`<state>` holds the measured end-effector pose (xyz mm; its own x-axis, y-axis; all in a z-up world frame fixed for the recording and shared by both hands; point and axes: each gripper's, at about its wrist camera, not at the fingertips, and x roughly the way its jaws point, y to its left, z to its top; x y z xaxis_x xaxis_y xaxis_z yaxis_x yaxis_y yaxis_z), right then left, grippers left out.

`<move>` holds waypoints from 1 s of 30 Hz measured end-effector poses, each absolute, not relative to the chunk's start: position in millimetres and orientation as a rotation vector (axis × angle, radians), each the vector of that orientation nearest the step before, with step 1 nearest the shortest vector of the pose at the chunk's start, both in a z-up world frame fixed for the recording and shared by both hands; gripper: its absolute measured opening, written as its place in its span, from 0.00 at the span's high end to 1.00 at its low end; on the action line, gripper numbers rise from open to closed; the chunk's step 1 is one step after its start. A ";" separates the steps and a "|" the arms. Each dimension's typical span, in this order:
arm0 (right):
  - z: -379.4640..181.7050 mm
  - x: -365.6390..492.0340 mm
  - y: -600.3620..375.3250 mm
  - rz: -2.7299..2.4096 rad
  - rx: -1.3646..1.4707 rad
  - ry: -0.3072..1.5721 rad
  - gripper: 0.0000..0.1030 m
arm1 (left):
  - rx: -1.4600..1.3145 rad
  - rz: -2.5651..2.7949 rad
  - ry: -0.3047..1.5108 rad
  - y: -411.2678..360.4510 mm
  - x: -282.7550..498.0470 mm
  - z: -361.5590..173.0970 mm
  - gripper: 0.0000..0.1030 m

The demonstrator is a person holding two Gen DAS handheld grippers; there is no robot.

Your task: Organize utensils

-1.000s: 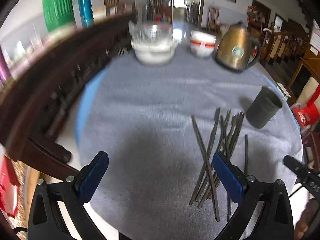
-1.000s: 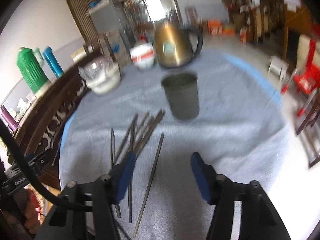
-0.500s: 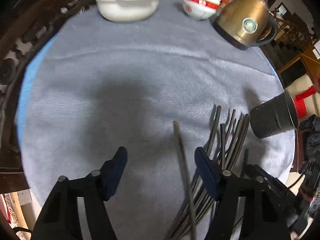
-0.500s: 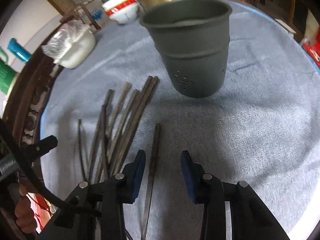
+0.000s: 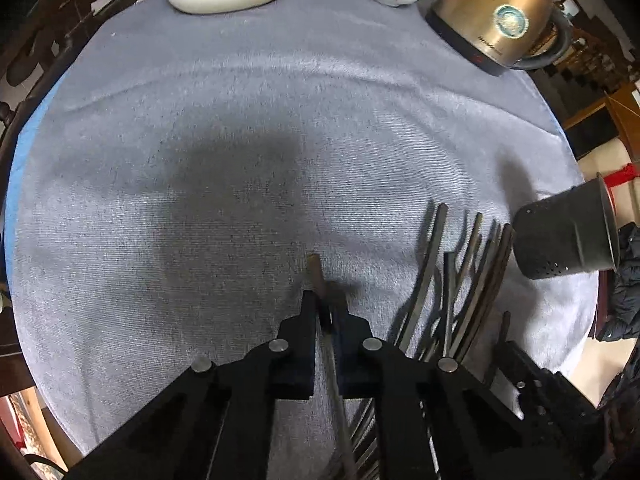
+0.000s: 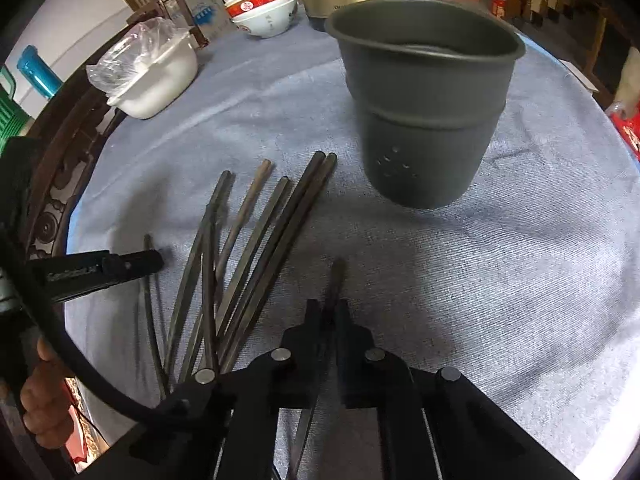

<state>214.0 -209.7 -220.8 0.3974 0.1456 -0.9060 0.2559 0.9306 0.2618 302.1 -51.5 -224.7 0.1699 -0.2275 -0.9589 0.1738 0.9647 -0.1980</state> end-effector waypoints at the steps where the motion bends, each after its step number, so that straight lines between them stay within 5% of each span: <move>1: -217.7 206.1 -213.0 -0.058 0.404 1.153 0.93 | -0.049 -0.285 1.353 -46.6 296.2 -217.6 0.93; 17: -94.9 124.5 -266.3 0.067 0.485 0.727 0.94 | -0.073 -0.408 0.930 -40.1 211.1 -63.1 0.95; 30: -12.6 111.5 -294.8 -0.026 0.452 0.443 0.95 | -0.115 -0.479 0.752 -79.8 212.1 -1.9 0.95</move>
<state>111.5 -294.8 -12.6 0.9047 0.0722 -0.4198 0.1217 0.9007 0.4171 212.1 -79.8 -1.9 0.6287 -0.4573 -0.6290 0.3768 0.8867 -0.2681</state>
